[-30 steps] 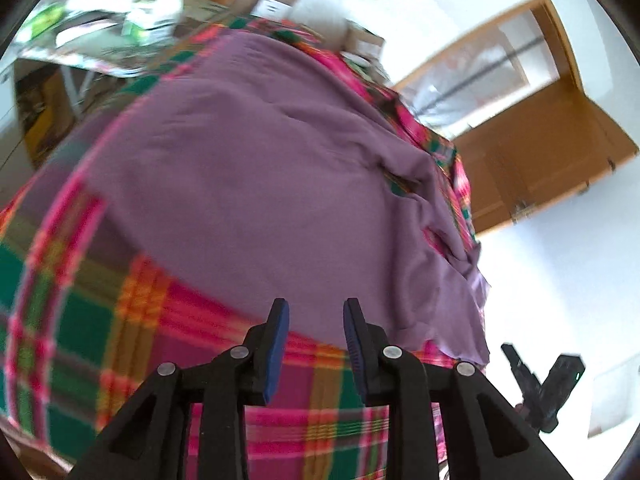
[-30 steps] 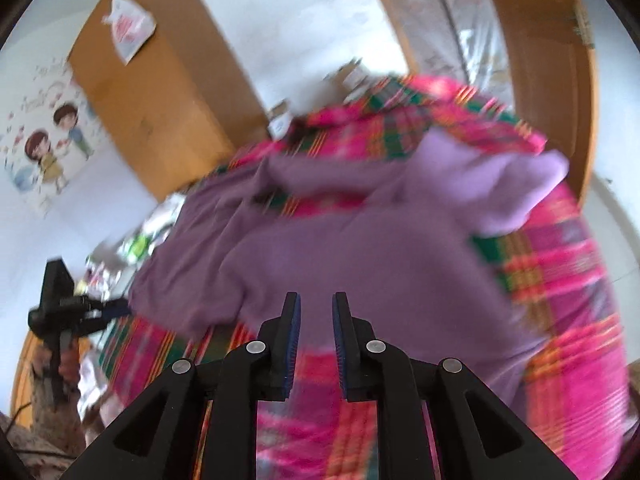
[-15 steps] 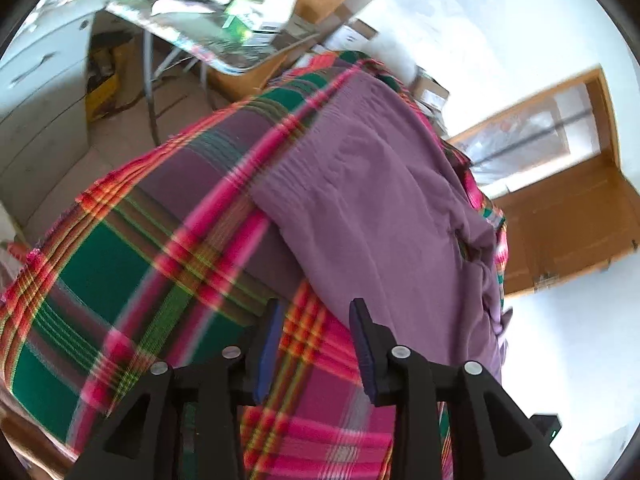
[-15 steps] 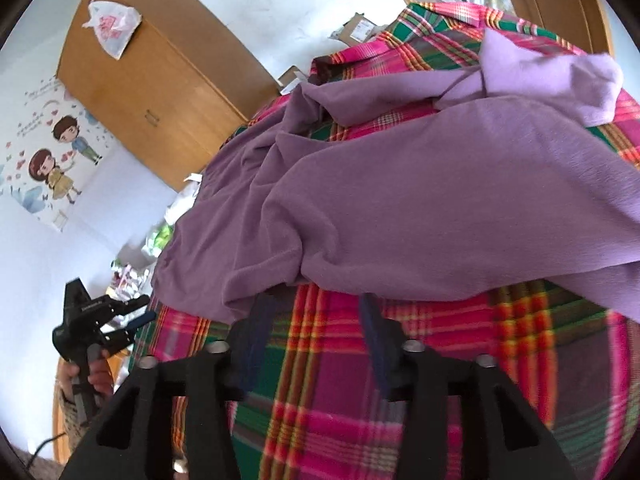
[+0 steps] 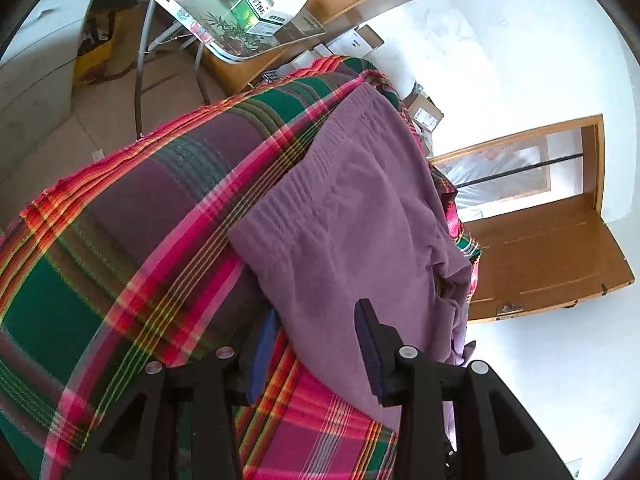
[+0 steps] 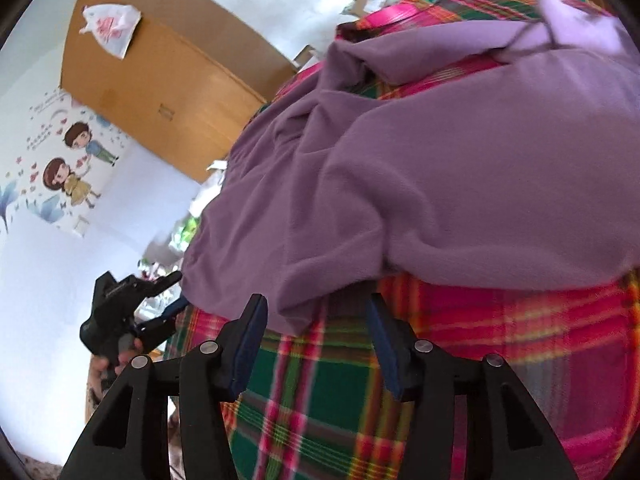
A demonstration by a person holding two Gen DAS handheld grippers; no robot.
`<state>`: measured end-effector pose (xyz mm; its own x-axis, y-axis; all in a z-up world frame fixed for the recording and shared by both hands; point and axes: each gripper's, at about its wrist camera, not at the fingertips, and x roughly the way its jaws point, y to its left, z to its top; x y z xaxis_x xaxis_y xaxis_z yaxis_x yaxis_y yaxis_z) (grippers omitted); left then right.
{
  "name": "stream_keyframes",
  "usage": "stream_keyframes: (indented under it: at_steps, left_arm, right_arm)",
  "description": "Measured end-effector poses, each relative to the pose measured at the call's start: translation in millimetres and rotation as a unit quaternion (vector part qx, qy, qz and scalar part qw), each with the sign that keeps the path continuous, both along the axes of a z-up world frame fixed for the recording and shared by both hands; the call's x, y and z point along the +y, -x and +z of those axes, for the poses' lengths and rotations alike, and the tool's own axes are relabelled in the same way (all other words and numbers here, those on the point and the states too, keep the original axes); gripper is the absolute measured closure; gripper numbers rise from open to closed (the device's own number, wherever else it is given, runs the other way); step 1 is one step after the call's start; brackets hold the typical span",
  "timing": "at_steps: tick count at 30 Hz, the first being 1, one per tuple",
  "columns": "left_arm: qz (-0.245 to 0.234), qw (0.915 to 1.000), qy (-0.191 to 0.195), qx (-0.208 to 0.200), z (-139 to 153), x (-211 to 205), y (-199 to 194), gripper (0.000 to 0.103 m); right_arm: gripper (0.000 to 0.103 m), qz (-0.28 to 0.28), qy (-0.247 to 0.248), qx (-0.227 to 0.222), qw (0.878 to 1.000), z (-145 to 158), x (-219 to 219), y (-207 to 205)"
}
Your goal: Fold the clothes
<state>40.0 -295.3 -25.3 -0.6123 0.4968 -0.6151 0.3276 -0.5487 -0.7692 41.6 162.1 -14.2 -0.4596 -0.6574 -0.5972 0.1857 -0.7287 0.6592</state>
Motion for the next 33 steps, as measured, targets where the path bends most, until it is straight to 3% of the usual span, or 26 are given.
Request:
stream_keyframes:
  at_steps: [5, 9, 10, 11, 13, 16, 25, 33]
  left_arm:
    - [0.023, 0.9990, -0.039, -0.002, -7, -7, 5, 0.065]
    - [0.026, 0.9991, -0.032, -0.004, -7, -5, 9, 0.066]
    - [0.029, 0.9991, -0.030, -0.005, -7, -5, 10, 0.070]
    - [0.034, 0.9989, -0.031, -0.009, -8, -5, 11, 0.080]
    - [0.045, 0.9981, -0.037, -0.018, -13, -7, 11, 0.093]
    - [0.053, 0.9978, -0.039, -0.010, -13, -9, 7, 0.098]
    - [0.066, 0.9971, -0.028, 0.025, 3, -13, -16, 0.099]
    - [0.073, 0.9963, -0.033, 0.032, 5, -18, -42, 0.099]
  right_arm:
    - [0.050, 0.002, 0.011, -0.013, 1.000, -2, -12, 10]
    - [0.050, -0.031, 0.040, -0.022, 0.998, -4, -2, 16]
    - [0.050, -0.037, 0.045, -0.022, 0.998, -4, 0, 16]
    - [0.052, -0.042, 0.043, -0.022, 0.998, -4, 1, 16]
    - [0.073, -0.053, 0.038, -0.031, 0.997, -6, 3, 15]
    - [0.094, -0.066, 0.045, -0.047, 0.996, -11, 10, 15]
    - [0.098, -0.086, 0.046, -0.012, 0.995, 5, 19, -5]
    - [0.098, -0.090, 0.061, -0.010, 0.994, 9, 24, -29]
